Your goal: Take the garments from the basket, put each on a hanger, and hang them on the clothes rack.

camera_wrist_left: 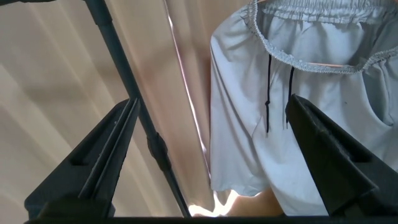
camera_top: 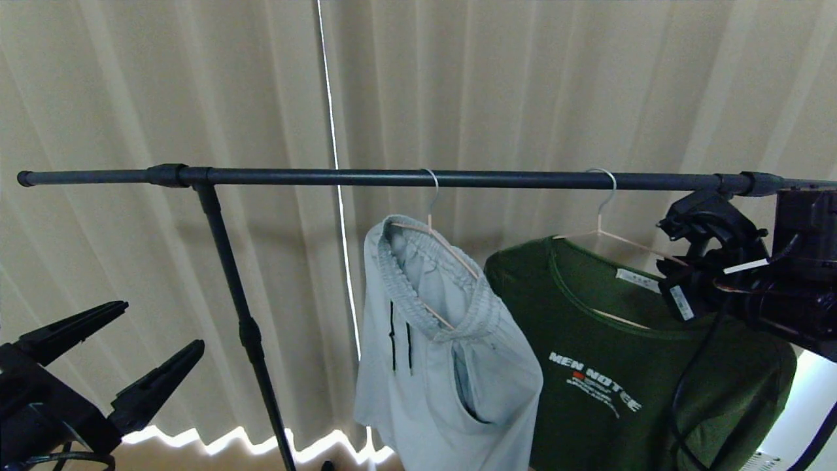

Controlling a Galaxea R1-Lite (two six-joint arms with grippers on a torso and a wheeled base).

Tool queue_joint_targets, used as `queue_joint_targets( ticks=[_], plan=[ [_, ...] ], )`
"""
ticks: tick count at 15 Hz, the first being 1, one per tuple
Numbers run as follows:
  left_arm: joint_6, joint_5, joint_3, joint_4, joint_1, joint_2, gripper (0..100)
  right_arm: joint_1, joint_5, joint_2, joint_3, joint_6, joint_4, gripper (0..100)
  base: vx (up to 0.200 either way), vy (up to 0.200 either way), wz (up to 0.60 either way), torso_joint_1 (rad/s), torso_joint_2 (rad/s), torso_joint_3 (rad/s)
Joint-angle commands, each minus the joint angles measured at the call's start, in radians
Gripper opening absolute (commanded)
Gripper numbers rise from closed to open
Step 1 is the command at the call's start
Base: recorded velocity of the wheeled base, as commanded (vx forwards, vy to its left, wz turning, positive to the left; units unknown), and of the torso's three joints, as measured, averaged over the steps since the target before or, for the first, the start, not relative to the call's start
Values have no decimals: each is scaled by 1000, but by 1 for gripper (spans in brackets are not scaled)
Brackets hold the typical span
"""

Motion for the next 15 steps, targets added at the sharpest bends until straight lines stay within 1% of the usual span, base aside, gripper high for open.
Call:
queue_joint_targets(
  ticks=[1, 2, 3, 6, 7, 8, 10, 11, 12, 13, 15],
  plan=[
    [0, 0, 1, 0, 0, -1, 100, 13, 0, 9, 4, 0, 0, 0, 0, 0, 0, 0, 0, 0],
    [0, 0, 1, 0, 0, -1, 100, 21, 0, 6, 4, 0, 0, 0, 0, 0, 0, 0, 0, 0],
    [0, 0, 1, 0, 0, -1, 100, 31, 1, -1, 6, 0, 0, 100, 0, 0, 0, 0, 0, 0],
    [0, 0, 5, 0, 2, -1, 100, 54, 11, -22, 36, 1, -4, 100, 0, 0, 0, 0, 0, 0],
    [0, 0, 9, 0, 2, -1, 100, 57, 14, -37, 61, 3, -37, 100, 0, 0, 0, 0, 0, 0],
    [0, 0, 9, 0, 3, -1, 100, 68, 34, -43, 98, 3, -100, 100, 0, 0, 0, 0, 0, 0],
    [0, 0, 9, 0, 3, -2, 100, 70, 106, -45, 161, 3, -215, 100, 0, 0, 0, 0, 0, 0],
    [3, 0, 12, 0, 3, -2, 100, 70, 182, -47, 219, 1, -313, 100, 0, 0, 0, 0, 0, 0],
    [3, 0, 12, 0, 2, -2, 100, 68, 202, -47, 236, 1, -337, 100, 0, 0, 0, 0, 0, 0],
    [5, 0, 14, 0, 3, -7, 100, 65, 251, -47, 271, 3, -406, 100, 0, 0, 0, 0, 0, 0],
    [0, 4, 15, 1, 5, -34, 100, 61, 268, -70, 317, 6, -501, 100, 0, 0, 0, 0, 0, 0]
  ],
)
